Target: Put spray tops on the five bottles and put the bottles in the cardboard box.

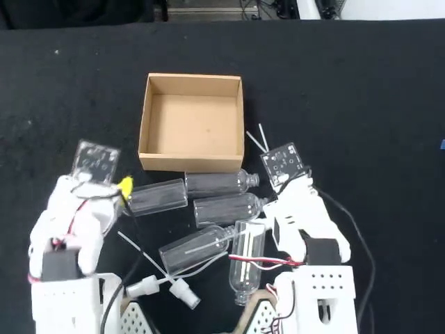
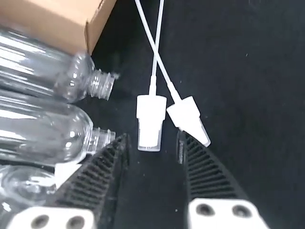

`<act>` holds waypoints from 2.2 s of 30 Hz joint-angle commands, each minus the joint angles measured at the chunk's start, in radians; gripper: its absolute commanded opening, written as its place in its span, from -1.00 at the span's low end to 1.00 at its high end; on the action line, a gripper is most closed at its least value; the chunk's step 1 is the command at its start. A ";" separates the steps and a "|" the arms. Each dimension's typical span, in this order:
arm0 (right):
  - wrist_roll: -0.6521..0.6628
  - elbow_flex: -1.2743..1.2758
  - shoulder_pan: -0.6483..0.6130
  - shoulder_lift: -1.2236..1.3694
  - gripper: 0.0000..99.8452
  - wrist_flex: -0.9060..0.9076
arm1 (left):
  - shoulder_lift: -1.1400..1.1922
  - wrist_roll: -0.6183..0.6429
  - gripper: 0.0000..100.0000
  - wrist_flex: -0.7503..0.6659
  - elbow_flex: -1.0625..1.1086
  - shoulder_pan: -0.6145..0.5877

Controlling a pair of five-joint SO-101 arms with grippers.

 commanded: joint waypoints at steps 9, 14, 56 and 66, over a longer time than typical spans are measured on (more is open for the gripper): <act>-0.008 -0.001 -0.009 0.007 -0.70 -0.029 | 0.686 -0.252 -0.49 0.190 -0.392 0.125; -0.008 -0.001 -0.009 0.007 -0.70 -0.029 | 0.907 -0.284 -0.49 0.215 -0.535 0.134; -0.003 0.058 -0.008 0.007 -0.70 -0.115 | 1.042 -0.612 -0.71 0.336 -0.519 0.018; -0.002 0.059 -0.008 0.007 -0.70 -0.117 | 0.991 -0.571 -0.39 0.328 -0.573 0.131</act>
